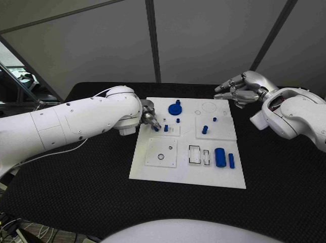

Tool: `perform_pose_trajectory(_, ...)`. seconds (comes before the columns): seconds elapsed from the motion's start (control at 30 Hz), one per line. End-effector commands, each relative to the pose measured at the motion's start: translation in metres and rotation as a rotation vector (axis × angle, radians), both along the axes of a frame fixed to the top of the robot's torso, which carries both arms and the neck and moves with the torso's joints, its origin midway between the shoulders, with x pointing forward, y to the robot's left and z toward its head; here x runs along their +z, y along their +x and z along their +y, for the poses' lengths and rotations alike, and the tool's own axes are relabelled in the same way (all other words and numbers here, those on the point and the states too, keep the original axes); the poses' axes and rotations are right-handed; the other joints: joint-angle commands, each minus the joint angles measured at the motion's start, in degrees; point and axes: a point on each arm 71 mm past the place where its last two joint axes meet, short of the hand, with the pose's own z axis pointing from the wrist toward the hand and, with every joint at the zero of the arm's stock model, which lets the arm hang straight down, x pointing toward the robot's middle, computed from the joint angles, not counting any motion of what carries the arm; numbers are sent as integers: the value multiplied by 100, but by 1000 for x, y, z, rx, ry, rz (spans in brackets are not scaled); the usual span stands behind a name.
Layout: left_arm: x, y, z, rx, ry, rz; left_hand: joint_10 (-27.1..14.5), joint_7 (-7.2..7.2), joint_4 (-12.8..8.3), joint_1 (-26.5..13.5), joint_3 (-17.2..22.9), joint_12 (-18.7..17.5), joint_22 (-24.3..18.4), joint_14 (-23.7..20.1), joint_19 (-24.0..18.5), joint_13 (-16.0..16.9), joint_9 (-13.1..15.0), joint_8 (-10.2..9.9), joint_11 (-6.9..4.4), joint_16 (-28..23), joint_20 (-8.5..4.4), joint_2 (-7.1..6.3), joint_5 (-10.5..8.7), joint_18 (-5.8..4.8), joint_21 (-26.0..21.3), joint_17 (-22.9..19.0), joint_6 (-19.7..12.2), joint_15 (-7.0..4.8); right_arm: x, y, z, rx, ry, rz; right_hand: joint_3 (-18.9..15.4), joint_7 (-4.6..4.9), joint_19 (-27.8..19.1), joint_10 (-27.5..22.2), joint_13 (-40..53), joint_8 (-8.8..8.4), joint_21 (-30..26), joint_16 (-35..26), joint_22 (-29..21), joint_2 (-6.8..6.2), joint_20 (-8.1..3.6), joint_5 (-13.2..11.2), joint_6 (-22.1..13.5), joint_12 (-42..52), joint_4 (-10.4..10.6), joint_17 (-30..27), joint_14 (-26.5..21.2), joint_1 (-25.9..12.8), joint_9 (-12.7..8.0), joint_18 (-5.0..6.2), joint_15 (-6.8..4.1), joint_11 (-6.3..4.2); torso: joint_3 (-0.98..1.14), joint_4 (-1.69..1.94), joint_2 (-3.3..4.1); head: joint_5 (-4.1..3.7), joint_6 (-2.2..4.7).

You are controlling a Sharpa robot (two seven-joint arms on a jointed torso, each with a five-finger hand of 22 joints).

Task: Assemble the parts on the task board

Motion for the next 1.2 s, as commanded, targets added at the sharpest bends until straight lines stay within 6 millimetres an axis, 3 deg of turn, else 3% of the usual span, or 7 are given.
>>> perform_pose_trajectory(0.03,-7,-2,-1,-10,24,29,162,-92,-442,16,487,-26,115,615,19,1153,-14,-28,-89,35,-7,70,30,69,10,1508,79,-43,1,0,1,9,0,-4,5,-9,35,19,-8,-29,-28,-20,-3,32,-15,12,-41,-4,-4,-1,37,10,5,54,10,-9,2,0,-1,-10,-8)
perform_pose_trajectory(0.87,-14,2,-4,-8,40,46,163,-94,-407,-123,540,-33,124,615,20,1152,53,31,-86,35,-7,55,0,67,6,1508,84,-41,2,-1,1,11,0,-3,5,-9,35,19,-8,-29,-28,-20,-3,32,-15,12,-41,-4,-4,-1,37,10,5,54,10,-9,3,0,2,-21,-26)
perform_pose_trajectory(1.2,-17,3,-5,-7,46,51,172,-136,-131,-503,382,-27,143,615,31,1158,151,124,-113,35,-24,-83,-112,66,2,1508,112,-63,2,-1,1,10,0,-4,4,-9,35,21,-11,-29,-40,-35,-14,32,-15,12,-45,-1,-7,-9,38,5,5,56,10,-9,3,-1,1,-39,-32)
